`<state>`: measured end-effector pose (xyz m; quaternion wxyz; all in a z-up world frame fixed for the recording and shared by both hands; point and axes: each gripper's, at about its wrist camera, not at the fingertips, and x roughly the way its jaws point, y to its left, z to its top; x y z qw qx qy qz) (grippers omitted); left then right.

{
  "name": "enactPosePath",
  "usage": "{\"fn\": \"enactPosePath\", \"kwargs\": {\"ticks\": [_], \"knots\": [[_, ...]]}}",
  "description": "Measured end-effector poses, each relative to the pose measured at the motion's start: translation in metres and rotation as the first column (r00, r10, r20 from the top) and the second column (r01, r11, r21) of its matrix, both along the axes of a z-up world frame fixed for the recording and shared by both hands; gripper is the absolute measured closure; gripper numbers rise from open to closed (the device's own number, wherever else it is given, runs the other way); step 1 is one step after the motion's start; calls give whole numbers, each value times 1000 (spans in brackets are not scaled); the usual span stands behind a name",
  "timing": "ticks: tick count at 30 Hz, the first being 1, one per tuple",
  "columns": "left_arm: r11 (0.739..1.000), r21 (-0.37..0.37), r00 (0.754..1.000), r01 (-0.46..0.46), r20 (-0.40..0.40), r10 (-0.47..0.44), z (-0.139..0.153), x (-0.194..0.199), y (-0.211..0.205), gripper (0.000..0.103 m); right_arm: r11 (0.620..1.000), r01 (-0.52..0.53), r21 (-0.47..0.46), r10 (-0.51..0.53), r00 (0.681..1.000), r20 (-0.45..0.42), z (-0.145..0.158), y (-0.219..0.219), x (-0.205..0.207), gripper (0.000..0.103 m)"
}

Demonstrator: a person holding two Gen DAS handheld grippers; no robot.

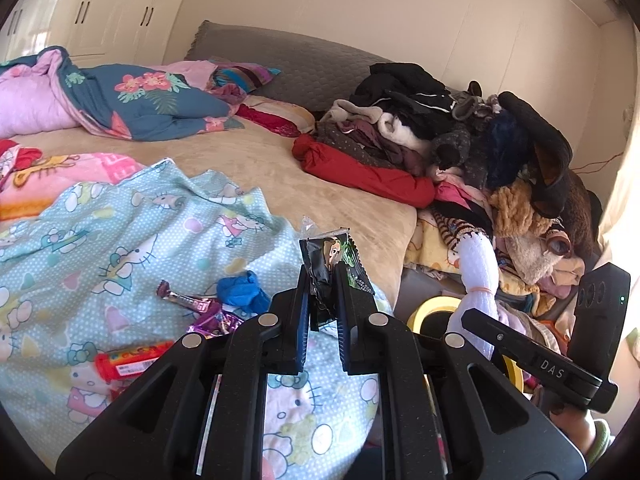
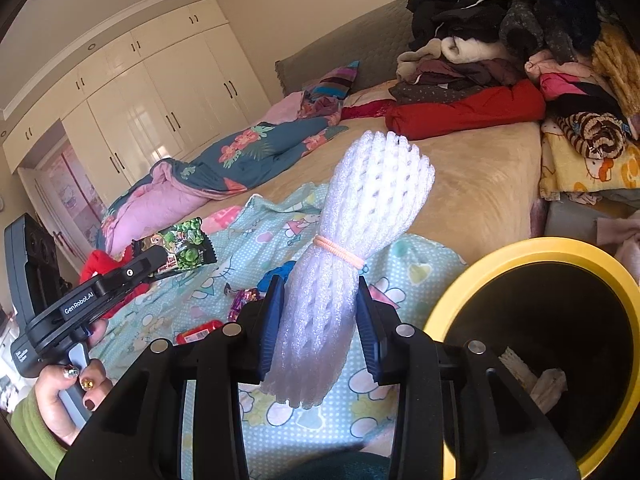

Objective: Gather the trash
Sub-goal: 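Carry the mesh net and dark packet with both tools over the yellow bin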

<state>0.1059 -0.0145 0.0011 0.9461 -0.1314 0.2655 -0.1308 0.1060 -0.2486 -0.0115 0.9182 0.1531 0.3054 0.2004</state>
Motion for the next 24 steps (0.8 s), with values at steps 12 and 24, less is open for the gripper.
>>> {"fn": "enactPosePath", "kwargs": {"ticks": [12,24], "knots": [[999,20,999,48,-1,-48,-1,-3,-26,96,999,42,-13,-42,999,15,0,-24,-14,69],[993,42,994,109,-4,-109,-4,-4,-56,96,996,89,-8,-89,995,33,2,-46,-19,69]]}}
